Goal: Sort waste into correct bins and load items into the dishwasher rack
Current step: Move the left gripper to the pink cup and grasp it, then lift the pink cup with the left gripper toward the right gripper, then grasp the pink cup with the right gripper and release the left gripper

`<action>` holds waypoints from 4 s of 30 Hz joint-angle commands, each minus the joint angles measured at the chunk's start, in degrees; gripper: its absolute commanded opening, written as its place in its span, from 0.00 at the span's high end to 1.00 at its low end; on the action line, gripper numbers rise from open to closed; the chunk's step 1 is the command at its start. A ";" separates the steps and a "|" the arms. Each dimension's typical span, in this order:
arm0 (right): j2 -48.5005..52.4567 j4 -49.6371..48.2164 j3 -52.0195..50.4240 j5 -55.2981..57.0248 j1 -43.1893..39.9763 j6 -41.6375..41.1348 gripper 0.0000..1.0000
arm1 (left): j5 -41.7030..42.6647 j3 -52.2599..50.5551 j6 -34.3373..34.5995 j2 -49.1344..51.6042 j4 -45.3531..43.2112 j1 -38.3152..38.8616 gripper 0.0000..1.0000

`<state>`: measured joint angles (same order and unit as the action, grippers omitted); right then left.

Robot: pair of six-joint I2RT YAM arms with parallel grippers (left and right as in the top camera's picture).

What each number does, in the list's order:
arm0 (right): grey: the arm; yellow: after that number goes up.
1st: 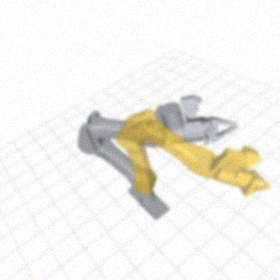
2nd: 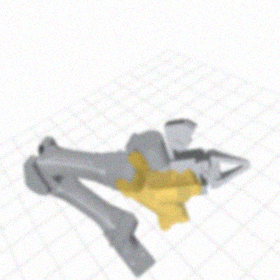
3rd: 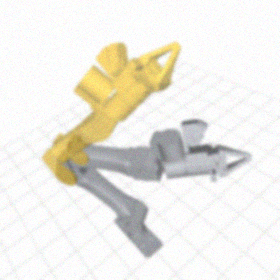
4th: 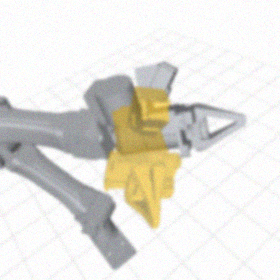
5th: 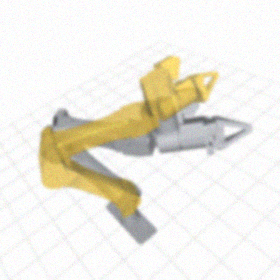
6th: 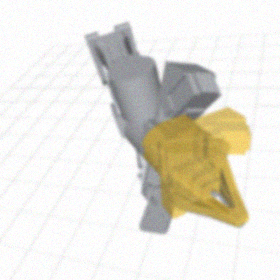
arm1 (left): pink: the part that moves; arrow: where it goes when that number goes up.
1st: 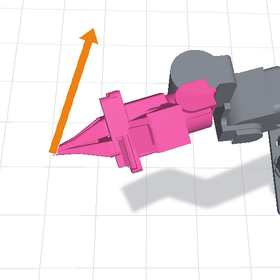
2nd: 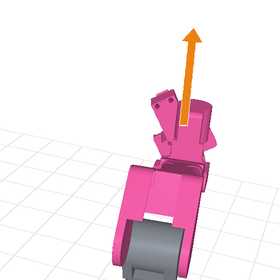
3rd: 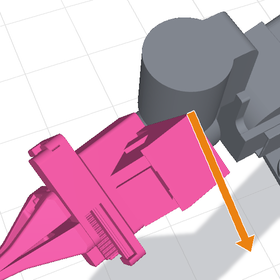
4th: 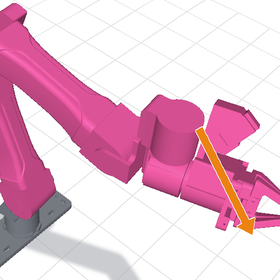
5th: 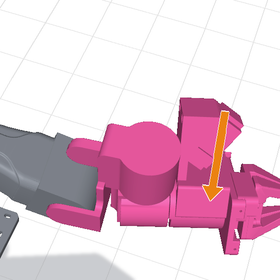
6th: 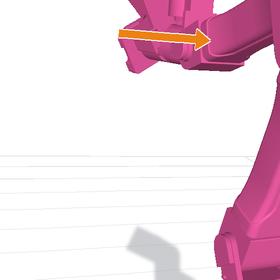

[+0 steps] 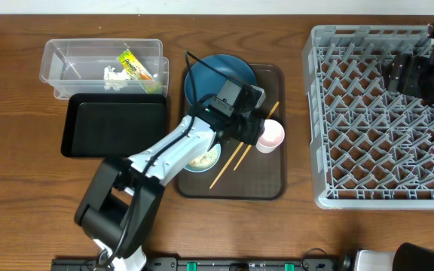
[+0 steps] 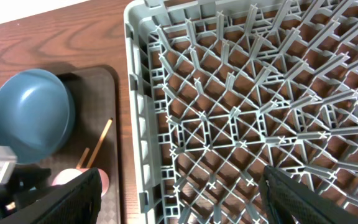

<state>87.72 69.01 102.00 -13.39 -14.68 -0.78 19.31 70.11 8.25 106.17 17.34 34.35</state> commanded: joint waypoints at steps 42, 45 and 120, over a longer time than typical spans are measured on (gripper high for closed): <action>0.37 -6.49 -18.25 -45.64 18.12 32.37 0.04 | 60.41 0.63 30.23 -11.80 -3.76 -21.40 0.94; 0.37 -8.76 -19.34 -46.93 21.09 32.39 0.05 | 60.89 0.63 30.69 -11.80 -3.80 -21.42 0.94; 0.35 -26.23 -20.79 -48.57 29.33 28.04 0.28 | 62.84 0.63 33.22 -11.80 -3.93 -21.44 0.94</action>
<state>87.77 42.50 80.79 -61.23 13.15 27.40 81.06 70.24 40.95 94.13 13.45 12.86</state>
